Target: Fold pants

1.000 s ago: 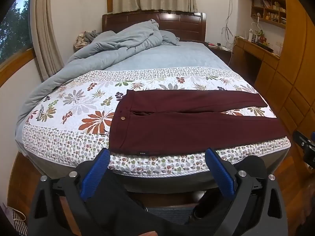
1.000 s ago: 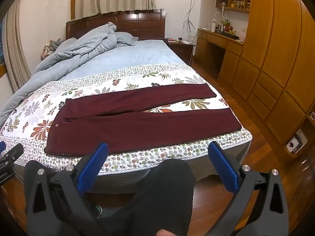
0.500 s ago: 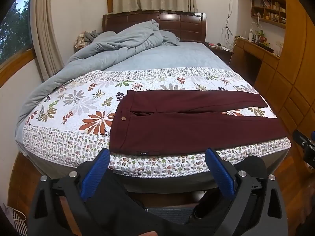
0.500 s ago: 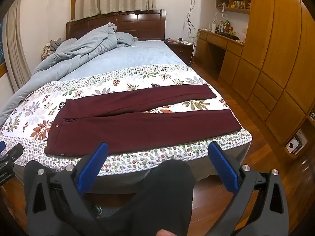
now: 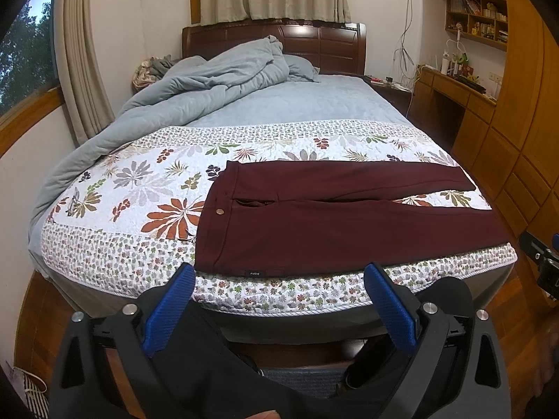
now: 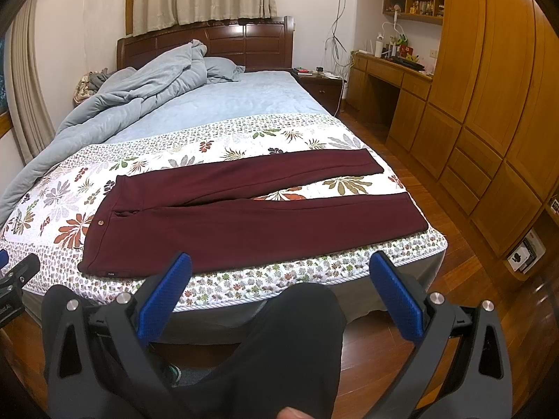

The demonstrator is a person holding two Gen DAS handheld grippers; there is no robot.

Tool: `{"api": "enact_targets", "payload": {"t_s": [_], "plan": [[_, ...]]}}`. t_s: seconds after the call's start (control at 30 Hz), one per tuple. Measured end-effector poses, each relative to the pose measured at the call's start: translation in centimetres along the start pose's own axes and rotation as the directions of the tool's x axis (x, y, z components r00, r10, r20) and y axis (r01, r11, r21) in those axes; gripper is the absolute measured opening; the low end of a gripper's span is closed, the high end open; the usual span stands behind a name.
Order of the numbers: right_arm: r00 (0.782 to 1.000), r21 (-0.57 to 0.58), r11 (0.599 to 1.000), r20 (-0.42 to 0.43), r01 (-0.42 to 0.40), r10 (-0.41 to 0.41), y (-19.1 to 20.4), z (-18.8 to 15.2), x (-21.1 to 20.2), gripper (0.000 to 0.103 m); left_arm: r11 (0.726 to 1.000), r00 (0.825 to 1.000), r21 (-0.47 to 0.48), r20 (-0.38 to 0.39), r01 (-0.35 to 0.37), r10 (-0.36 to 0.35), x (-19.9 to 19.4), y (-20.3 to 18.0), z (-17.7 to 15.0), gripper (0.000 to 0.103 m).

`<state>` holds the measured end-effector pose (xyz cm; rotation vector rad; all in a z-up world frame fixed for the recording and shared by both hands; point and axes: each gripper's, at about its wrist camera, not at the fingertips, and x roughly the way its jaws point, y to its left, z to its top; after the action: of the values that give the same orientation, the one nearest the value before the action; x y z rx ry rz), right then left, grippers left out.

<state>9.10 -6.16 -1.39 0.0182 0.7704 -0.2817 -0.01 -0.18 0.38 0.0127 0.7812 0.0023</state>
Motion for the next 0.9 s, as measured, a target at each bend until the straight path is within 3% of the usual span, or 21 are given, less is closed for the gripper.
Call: {"api": "enact_targets", "payload": {"t_s": [0.9], "plan": [[1.000, 0.008, 1.000, -0.011, -0.001, 0.001, -0.37, -0.36, 0.25, 0.101, 1.000, 1.000, 0.000, -0.006, -0.001, 0.001, 0.21, 0.17, -0.26, 0.098]]}}
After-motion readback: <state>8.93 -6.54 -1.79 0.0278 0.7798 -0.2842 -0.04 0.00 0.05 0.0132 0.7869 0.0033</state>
